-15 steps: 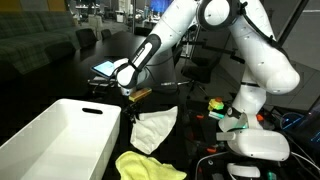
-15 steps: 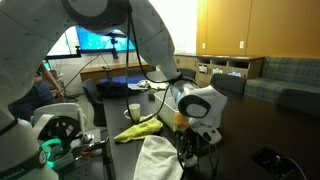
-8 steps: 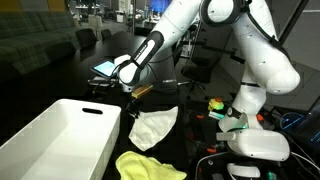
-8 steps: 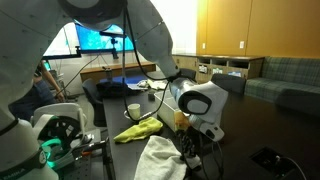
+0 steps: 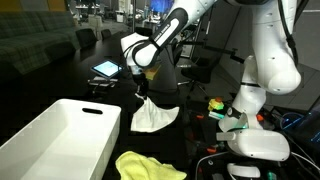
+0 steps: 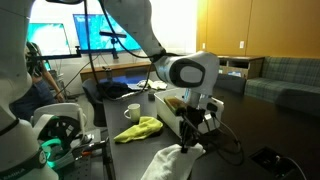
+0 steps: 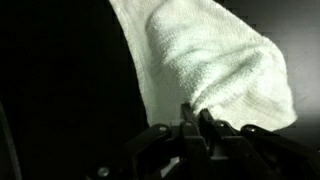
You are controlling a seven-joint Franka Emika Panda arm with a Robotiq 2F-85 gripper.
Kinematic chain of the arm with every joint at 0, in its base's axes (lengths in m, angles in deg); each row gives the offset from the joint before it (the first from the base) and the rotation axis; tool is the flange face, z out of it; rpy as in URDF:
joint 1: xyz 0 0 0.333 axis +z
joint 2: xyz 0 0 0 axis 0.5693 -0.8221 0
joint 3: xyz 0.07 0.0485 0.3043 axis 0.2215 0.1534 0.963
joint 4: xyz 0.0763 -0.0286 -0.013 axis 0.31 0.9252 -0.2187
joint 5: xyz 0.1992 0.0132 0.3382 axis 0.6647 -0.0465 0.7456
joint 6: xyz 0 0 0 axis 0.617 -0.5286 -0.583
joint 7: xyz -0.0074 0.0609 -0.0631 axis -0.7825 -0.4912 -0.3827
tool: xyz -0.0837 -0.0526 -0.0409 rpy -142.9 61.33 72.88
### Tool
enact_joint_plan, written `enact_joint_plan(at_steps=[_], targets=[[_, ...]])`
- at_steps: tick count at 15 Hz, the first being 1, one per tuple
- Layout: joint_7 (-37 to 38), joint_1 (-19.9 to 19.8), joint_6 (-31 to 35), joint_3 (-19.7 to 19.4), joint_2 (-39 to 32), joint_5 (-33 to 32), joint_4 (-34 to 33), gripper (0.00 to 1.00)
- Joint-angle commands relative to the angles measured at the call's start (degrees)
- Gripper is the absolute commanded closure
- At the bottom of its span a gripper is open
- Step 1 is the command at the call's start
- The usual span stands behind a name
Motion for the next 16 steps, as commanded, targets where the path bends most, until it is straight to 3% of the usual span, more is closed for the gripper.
enact_joint_plan(at_steps=[1, 10, 16], targets=[[-2.02, 1.46, -4.13, -0.89, 13.72, -6.81, 7.29, 0.97], [-6.72, 1.86, -21.58, 3.5, 32.53, -13.6, 5.11, 0.97], [-9.98, 2.57, -23.69, 5.56, 36.35, -13.94, 2.47, 0.97]])
